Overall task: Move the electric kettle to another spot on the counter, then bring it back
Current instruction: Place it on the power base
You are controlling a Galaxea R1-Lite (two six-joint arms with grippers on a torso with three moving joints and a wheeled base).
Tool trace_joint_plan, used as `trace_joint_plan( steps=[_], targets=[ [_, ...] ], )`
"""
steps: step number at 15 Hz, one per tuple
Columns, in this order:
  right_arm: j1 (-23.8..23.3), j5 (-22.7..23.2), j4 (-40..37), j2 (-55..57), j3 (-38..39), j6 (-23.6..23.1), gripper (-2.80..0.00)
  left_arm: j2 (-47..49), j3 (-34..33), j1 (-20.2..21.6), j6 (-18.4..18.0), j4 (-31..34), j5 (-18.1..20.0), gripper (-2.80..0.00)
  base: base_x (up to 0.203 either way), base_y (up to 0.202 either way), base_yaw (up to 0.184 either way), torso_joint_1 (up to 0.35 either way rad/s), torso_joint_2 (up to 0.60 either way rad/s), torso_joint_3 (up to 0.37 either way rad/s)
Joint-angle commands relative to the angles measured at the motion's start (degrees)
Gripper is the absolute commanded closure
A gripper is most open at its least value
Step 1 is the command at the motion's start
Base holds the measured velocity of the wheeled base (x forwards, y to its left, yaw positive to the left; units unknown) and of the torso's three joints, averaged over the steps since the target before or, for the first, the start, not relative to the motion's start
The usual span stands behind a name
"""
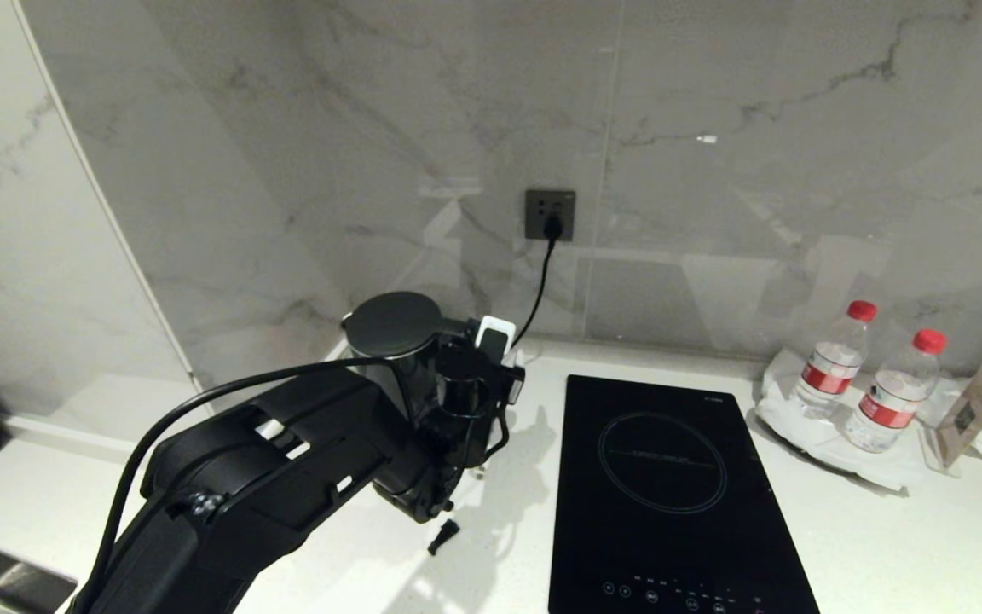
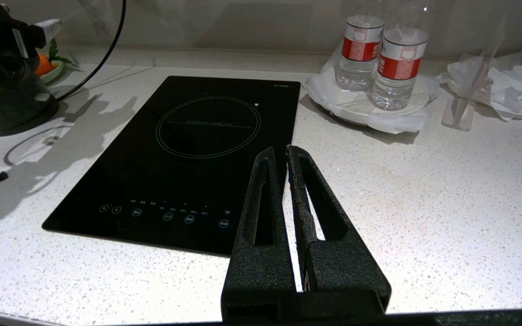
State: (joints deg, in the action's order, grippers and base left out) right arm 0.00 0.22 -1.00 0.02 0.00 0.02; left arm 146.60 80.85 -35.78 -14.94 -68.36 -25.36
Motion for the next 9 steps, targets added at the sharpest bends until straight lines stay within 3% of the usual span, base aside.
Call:
trace_joint_plan(
  steps=[1,9],
  targets=[
    [0.00,0.04,0.02,-0.02,0.00,-0.02,0.00,0.14,1.60,0.25,-0.09,0.44,-0.14,-2.80,0.000,0.000,0.000,0.000,0.00,0.000],
    [0.00,-0.02,0.00,0.06,0.00,0.03,0.00,1.93,8.50,0.10,-1.09,5.85,0.14,-2.80,0.000,0.000,0.000,0.000,0.00,0.000]
  ],
)
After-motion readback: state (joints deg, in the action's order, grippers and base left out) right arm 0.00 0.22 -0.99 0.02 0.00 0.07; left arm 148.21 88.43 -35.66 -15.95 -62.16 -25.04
